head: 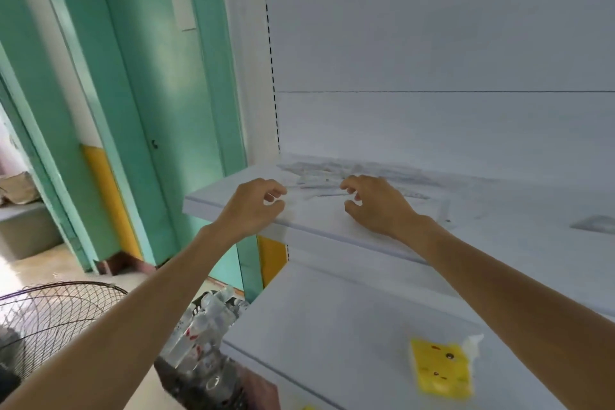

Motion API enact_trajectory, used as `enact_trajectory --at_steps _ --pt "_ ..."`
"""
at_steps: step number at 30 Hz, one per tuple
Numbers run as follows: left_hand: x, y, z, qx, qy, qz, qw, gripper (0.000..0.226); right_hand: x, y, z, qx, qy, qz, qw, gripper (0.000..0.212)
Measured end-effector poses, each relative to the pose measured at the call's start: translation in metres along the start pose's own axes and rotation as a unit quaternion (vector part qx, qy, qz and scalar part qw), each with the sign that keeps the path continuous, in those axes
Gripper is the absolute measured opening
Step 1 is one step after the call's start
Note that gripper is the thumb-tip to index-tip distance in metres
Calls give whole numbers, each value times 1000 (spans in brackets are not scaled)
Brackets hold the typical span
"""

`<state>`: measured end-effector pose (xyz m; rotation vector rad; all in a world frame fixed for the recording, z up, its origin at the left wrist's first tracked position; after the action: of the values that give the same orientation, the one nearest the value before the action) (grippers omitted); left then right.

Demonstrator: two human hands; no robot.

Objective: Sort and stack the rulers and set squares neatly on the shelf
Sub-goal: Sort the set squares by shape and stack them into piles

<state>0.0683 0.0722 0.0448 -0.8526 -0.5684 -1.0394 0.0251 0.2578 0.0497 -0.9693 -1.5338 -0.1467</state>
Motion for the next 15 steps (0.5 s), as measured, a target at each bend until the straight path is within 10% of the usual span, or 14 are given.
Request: enact_trajectory --at_steps 15 --pt "-25 -82 -28 -26 8 -10 1000 19 -6 -81 78 -58 -43 52 996 29"
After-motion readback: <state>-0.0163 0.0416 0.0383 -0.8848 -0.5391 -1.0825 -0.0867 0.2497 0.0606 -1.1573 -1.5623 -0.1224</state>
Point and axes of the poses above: each hand's wrist, its own y-axis away from the middle knuckle, its own x-axis out of the back of the hand, z = x × y, the point moved 9 cm from there along -y, towards the middle knuckle, and after that the axes turned 11 degrees about x, right-handed, at the moved point
